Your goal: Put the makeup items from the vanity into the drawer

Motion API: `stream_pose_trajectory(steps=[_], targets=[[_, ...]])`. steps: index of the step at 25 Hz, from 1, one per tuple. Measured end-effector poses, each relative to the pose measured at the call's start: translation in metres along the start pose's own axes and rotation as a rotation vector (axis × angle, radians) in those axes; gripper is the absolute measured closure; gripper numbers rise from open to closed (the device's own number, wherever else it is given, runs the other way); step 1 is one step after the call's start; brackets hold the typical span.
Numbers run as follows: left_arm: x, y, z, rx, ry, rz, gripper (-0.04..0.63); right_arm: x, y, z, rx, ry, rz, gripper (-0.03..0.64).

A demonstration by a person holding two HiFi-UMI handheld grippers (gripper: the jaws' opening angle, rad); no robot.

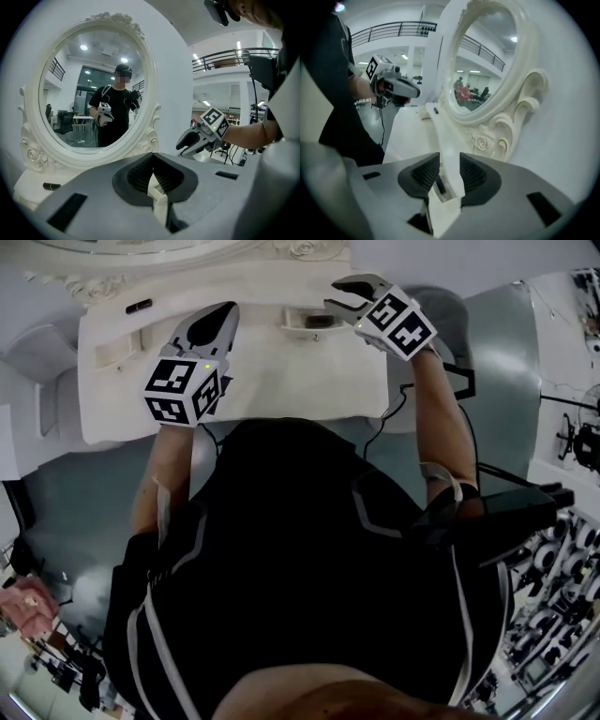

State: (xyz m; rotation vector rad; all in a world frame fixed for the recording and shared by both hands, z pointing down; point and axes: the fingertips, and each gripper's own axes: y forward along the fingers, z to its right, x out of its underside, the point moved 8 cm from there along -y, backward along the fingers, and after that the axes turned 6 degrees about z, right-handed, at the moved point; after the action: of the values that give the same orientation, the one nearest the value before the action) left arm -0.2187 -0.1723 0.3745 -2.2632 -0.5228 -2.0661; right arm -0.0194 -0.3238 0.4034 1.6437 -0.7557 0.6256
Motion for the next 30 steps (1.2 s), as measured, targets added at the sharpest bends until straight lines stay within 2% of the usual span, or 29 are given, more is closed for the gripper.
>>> stream_pose_trajectory(steps=[6, 12, 16, 19, 23, 27, 30], targets=[[-0.039, 0.009, 0.009, 0.048, 0.052, 0.089, 0.592, -0.029, -0.070, 0.007, 0.216, 0.181, 0.239, 0.506], [-0.078, 0.013, 0.011, 0.038, 0.093, 0.177, 0.592, -0.050, -0.125, 0.016, 0.394, 0.320, 0.437, 0.518], [-0.094, 0.018, 0.013, 0.039, 0.093, 0.206, 0.592, -0.054, -0.149, 0.017, 0.470, 0.350, 0.506, 0.526], [-0.100, 0.021, 0.013, 0.011, 0.101, 0.220, 0.592, -0.055, -0.160, 0.015, 0.520, 0.355, 0.535, 0.534], [-0.103, 0.023, 0.013, 0.012, 0.060, 0.241, 0.592, -0.053, -0.166, 0.016, 0.569, 0.388, 0.547, 0.560], [-0.104, 0.025, 0.013, 0.010, 0.032, 0.251, 0.592, -0.047, -0.166, 0.015, 0.582, 0.405, 0.562, 0.611], [-0.104, 0.028, 0.015, 0.001, 0.042, 0.236, 0.592, -0.047, -0.173, 0.016, 0.596, 0.420, 0.598, 0.611]])
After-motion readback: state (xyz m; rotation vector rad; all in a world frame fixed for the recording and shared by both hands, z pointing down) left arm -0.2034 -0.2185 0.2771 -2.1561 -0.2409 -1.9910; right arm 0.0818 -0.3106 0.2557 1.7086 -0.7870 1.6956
